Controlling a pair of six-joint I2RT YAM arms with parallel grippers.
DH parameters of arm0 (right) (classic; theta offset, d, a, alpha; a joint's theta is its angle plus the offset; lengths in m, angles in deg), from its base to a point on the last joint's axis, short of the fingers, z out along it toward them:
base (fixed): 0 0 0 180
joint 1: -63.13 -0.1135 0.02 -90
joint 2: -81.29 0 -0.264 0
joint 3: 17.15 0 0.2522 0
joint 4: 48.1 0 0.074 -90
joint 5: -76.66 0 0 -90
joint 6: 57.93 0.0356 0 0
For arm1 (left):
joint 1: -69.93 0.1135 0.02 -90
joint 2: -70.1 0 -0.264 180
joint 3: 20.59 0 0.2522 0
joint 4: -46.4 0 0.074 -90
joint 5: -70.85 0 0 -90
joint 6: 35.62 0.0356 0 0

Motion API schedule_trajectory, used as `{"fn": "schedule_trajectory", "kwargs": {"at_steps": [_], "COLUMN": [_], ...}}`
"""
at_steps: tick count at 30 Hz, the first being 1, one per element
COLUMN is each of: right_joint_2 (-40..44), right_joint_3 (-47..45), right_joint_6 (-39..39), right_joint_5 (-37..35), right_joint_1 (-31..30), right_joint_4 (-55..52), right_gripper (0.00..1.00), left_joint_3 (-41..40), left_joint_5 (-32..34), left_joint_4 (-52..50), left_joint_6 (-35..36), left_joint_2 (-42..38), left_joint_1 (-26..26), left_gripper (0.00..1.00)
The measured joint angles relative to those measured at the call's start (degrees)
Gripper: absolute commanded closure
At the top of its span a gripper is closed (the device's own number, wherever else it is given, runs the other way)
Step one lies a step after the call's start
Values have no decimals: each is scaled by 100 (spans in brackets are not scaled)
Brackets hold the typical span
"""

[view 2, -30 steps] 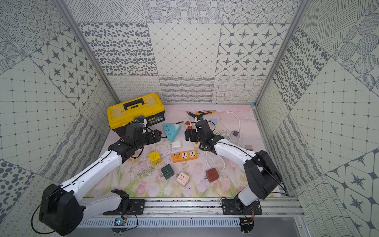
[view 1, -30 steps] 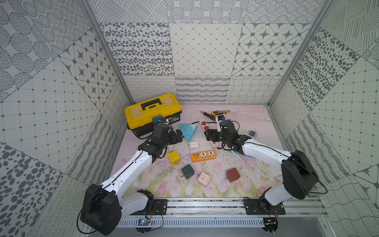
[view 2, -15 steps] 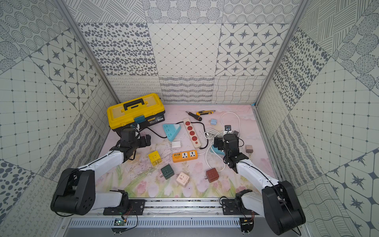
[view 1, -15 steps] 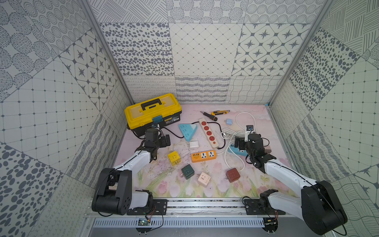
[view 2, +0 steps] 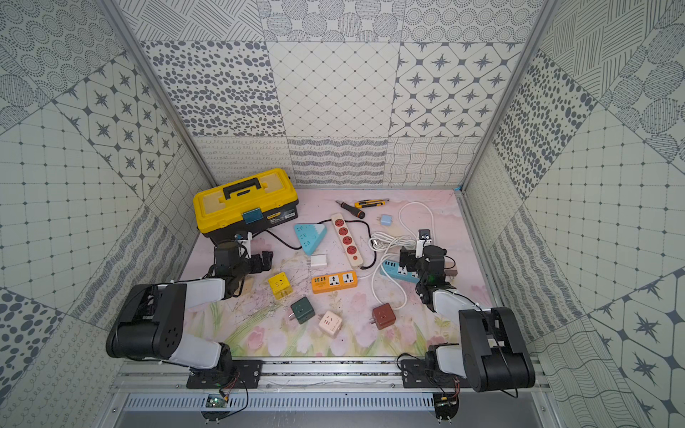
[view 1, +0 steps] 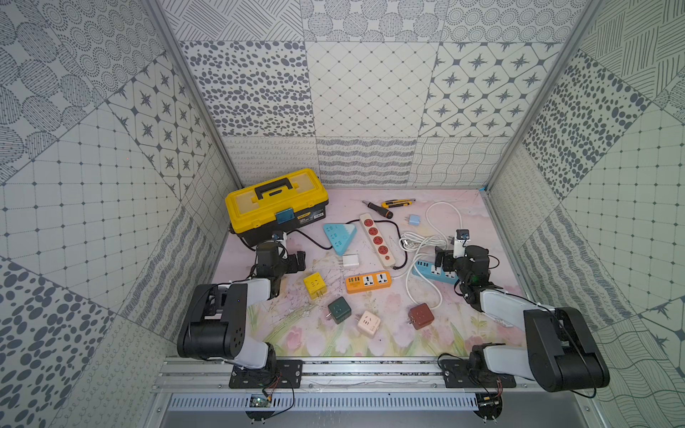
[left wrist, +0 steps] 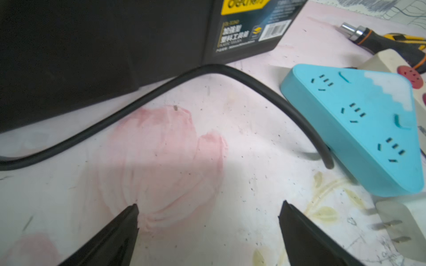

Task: Pull the plug off the socket
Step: Reset both arms

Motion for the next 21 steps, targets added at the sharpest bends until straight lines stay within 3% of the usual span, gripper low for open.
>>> {"fn": "schedule_trajectory", "kwargs": {"at_steps": [10, 21], "right_joint_2": [-1154, -1362], "right_joint_3": [13, 79], "right_joint_6": [-105, 208], "right_joint_5": [813, 667], "right_joint_1": [282, 461], "right_joint_4": [1322, 1537], "right_gripper": [1, 1], "left_joint_3": [-363, -378], "left_joint_5": [76, 295], "left_joint_4": [1139, 1589], "left_joint_6": [216, 260], "left_joint_2": [284, 291], "left_joint_1": [-234, -310], "left_gripper": [1, 1]}}
